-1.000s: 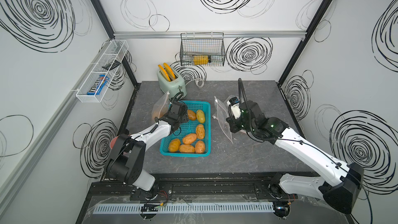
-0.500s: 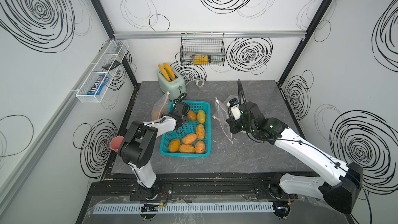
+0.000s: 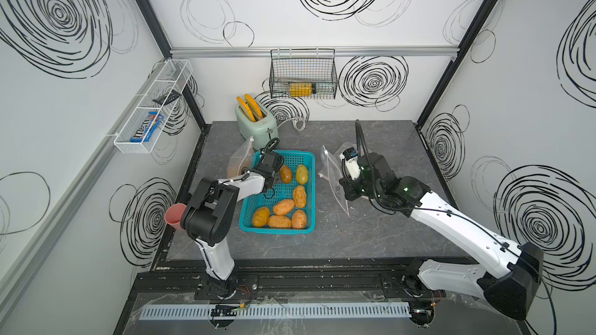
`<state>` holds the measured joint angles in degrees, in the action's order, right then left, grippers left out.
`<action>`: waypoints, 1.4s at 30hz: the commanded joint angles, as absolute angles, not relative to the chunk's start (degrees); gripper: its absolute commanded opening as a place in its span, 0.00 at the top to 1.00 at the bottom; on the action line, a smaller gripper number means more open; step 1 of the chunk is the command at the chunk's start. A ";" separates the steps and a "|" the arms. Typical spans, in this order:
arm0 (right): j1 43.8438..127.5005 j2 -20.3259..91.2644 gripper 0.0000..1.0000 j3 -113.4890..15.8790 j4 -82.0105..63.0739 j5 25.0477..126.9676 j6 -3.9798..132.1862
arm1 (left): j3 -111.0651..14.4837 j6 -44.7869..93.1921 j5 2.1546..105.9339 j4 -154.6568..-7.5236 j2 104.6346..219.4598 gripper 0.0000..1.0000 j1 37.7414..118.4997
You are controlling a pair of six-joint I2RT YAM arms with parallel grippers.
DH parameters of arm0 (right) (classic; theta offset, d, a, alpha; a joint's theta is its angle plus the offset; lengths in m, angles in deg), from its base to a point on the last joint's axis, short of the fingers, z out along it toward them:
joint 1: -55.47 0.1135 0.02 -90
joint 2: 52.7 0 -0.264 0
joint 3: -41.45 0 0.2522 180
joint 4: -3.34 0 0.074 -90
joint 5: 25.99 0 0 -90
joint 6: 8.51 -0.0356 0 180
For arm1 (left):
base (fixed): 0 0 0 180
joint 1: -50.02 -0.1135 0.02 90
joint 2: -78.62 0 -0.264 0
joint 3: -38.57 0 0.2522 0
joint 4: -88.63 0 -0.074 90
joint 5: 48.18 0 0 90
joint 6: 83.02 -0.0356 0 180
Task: Put the potatoes into a zipper bag and zip it
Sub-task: Pick up the potato from the basket, then place the potato into the zipper food storage bag.
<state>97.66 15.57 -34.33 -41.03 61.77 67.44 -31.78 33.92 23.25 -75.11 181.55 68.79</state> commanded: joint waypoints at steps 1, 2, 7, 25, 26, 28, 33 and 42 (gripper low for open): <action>97.70 15.68 1.00 -33.53 -41.03 61.35 67.39 | -31.42 34.96 24.72 -77.98 178.22 0.53 68.18; 97.65 15.84 1.00 -33.59 -41.05 61.51 67.34 | -30.84 35.25 25.45 -77.96 176.52 0.53 68.50; 97.33 16.30 1.00 -33.40 -40.80 61.37 67.35 | -27.89 36.40 27.65 -76.62 166.32 0.54 71.34; 94.59 24.92 1.00 -35.42 -34.22 71.10 63.82 | -17.94 37.92 70.64 -86.05 134.18 0.57 93.75; 94.58 24.66 1.00 -35.02 -33.57 71.82 63.53 | -18.50 37.49 70.19 -86.14 135.42 0.57 95.76; 94.60 24.01 1.00 -34.38 -32.60 73.12 63.25 | -18.78 38.58 69.12 -87.20 138.07 0.58 97.24; 94.75 22.30 1.00 -33.60 -32.21 75.11 62.45 | -18.08 40.37 65.90 -89.13 144.10 0.60 96.02; 95.30 19.79 1.00 -32.45 -32.69 75.01 62.24 | -17.15 42.33 63.00 -89.98 149.72 0.62 90.64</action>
<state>93.32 23.68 -32.43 -33.05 69.90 63.31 -17.71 39.78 71.60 -89.73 146.28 94.66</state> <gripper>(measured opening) 0.046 0.482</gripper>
